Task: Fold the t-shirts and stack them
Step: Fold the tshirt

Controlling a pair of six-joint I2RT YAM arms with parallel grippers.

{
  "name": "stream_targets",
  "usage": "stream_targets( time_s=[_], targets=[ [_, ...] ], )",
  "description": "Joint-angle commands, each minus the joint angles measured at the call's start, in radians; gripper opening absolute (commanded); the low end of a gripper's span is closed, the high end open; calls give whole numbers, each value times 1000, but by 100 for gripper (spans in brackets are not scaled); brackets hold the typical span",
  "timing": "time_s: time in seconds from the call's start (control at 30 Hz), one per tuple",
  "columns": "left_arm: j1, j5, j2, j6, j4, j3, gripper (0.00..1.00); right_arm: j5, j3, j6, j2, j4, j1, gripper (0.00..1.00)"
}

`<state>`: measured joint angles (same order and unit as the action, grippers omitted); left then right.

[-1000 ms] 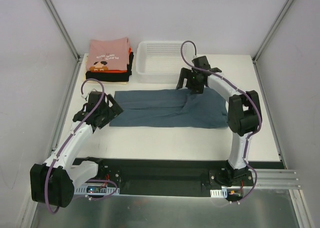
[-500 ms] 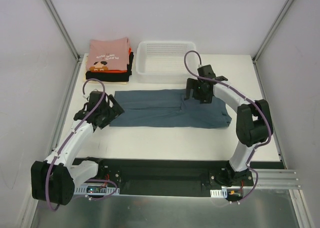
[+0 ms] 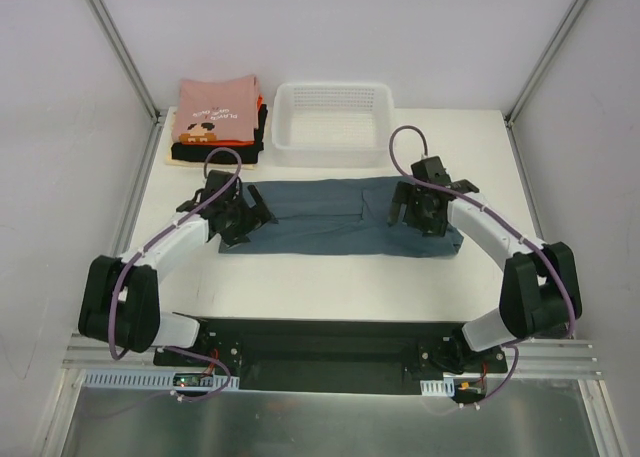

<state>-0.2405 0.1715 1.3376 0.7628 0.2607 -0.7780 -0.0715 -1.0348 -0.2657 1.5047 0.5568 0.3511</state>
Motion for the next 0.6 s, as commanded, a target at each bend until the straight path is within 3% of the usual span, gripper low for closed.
stream_targets(
  time_s=[0.0, 0.3, 0.57],
  targets=[
    [-19, 33, 104, -33, -57, -84, 100, -18, 39, -24, -69, 63, -20, 97],
    [-19, 34, 244, -39, -58, -139, 99, 55, 30, -26, 46, 20, -107, 97],
    [-19, 60, 190, -7, -57, -11, 99, 44, -213, 43, 330, 52, -207, 97]
  ],
)
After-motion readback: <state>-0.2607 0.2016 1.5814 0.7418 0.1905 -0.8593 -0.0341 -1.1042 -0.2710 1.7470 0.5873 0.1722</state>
